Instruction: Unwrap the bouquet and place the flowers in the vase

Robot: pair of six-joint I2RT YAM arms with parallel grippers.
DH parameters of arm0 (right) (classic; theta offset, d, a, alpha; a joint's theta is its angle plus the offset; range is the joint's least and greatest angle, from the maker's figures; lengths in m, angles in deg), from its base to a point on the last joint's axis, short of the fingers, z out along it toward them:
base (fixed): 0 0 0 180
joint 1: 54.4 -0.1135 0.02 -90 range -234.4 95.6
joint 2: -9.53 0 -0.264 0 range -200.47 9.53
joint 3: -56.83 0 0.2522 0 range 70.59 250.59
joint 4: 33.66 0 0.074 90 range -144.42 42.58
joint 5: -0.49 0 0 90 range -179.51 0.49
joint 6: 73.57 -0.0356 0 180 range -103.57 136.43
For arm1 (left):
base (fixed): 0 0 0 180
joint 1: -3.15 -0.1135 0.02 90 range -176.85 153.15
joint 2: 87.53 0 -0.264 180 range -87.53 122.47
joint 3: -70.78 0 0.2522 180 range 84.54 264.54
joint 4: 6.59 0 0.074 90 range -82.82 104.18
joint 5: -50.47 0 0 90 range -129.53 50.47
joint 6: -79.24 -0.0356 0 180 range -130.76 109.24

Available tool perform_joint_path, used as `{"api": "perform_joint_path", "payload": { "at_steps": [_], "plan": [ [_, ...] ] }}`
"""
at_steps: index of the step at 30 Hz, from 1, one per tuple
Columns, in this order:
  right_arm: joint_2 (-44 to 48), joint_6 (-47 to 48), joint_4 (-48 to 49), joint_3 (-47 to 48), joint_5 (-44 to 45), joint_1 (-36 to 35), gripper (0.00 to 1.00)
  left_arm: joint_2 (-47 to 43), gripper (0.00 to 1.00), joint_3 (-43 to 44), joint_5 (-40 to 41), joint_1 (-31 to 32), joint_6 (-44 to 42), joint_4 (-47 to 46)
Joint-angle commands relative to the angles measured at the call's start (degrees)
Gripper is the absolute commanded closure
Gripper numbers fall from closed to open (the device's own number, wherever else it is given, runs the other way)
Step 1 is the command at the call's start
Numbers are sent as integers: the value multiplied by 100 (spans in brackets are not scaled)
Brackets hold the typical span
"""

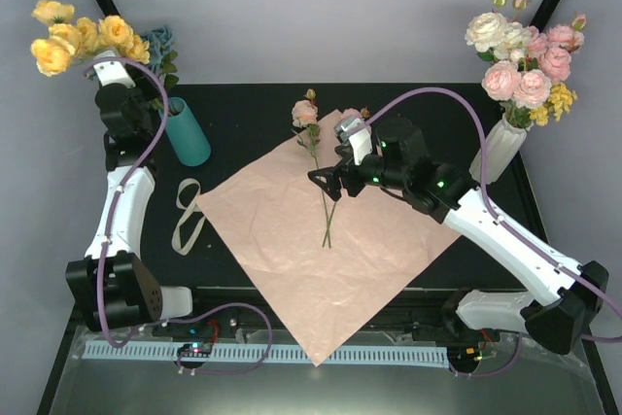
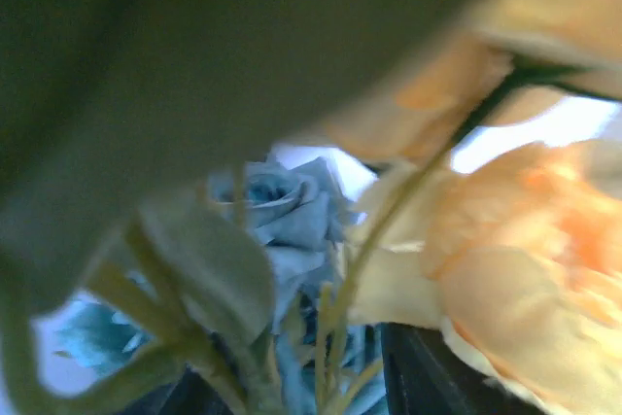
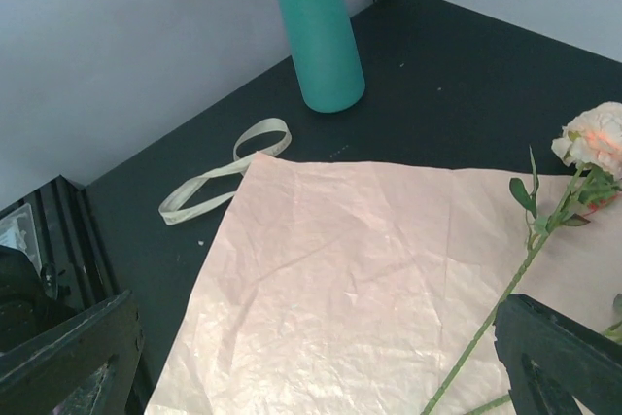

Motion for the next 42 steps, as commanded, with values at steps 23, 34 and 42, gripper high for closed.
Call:
{"api": "perform_joint_path", "payload": {
  "at_steps": [23, 34, 42],
  "plan": [
    [-474, -540, -151, 414, 169, -1, 0, -1102, 1, 695, -162, -99, 4686, 4642],
    [-1066, -852, -1089, 812, 730, 3, 0, -2365, 1, 90, -483, -90, 5226, 5934],
    [-2085, -811, -1801, 1666, 966, -2, 0, -2888, 1, -17, -850, -91, 5073, 6514]
  ]
}}
